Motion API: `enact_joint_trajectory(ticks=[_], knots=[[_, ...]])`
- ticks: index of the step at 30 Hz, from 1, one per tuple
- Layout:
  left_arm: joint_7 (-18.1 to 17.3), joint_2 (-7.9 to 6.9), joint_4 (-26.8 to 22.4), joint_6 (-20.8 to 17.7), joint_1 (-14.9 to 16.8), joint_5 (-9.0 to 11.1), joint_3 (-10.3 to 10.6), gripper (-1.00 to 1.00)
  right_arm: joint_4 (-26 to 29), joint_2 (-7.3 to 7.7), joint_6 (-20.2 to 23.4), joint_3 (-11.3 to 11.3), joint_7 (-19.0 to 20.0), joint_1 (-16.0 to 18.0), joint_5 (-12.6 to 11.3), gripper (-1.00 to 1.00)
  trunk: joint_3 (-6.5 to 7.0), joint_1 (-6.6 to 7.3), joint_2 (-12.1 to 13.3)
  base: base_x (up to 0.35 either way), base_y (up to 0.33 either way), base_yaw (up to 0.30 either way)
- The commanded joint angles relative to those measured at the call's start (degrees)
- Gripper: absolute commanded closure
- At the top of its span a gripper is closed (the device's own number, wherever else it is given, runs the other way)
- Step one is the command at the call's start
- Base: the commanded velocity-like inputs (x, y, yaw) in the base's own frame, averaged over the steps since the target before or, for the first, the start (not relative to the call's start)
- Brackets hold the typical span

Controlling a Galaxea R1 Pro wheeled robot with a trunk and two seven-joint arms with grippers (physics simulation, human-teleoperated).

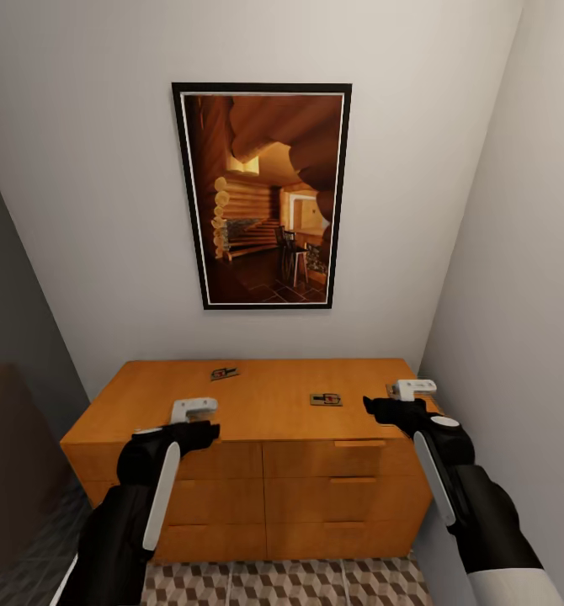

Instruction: Take the four mousetraps from the cabinet in the bathroom and place them on the bathroom floor. Make sure all four end up on the same floor surface, and ensure that at least two of them are either under or directly next to the same bathroom sink.

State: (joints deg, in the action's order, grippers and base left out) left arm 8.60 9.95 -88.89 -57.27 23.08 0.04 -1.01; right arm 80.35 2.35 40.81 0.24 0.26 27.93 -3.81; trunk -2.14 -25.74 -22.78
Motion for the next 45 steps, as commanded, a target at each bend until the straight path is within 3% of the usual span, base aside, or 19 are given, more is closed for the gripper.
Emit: enact_joint_trajectory(ticks=[1,12,17,26,34,40,45], knots=[[0.12,0.05,-0.05,-0.37,0.74,0.04,-0.05,-1.00,0.06,0.03,0.28,0.02,-0.09,0.62,-0.40,-1.00,-0.15,-0.04,-0.14,0.000,0.000,0.000],[0.18,0.05,0.58,-0.74,6.87,0.60,-0.04,-1.00,-0.29,0.02,0.21,0.02,-0.39,5.04,-0.77,-1.00,-0.15,-0.04,-0.14,0.000,0.000,0.000],[0.19,0.05,2.85,-0.57,9.02,2.19,-0.04,-1.00,-0.93,0.02,0.06,0.02,-1.66,5.76,-0.82,-1.00,-0.15,-0.04,-0.14,0.000,0.000,0.000],[0.19,0.05,12.97,0.20,14.32,5.58,-0.04,-1.00,-4.22,0.02,-0.57,0.02,-3.97,6.78,-0.74,-1.00,-0.15,-0.04,-0.14,0.000,0.000,0.000],[0.33,0.05,25.16,1.68,21.68,7.60,0.13,-1.00,-9.42,0.29,-0.82,-0.02,-4.58,8.87,-0.41,-1.00,-0.15,-0.04,-0.14,0.000,0.000,0.000],[0.38,0.05,28.65,1.99,24.56,7.74,2.63,-1.00,-11.64,0.52,-0.82,-0.15,-4.73,9.87,-0.28,-1.00,-0.15,-0.04,-0.14,0.000,0.000,0.000],[0.54,0.05,30.50,1.87,26.79,7.64,7.42,-1.00,-13.69,1.24,-0.82,-0.36,-5.16,10.90,0.48,-1.00,-0.15,-0.04,-0.14,0.000,0.000,0.000]])
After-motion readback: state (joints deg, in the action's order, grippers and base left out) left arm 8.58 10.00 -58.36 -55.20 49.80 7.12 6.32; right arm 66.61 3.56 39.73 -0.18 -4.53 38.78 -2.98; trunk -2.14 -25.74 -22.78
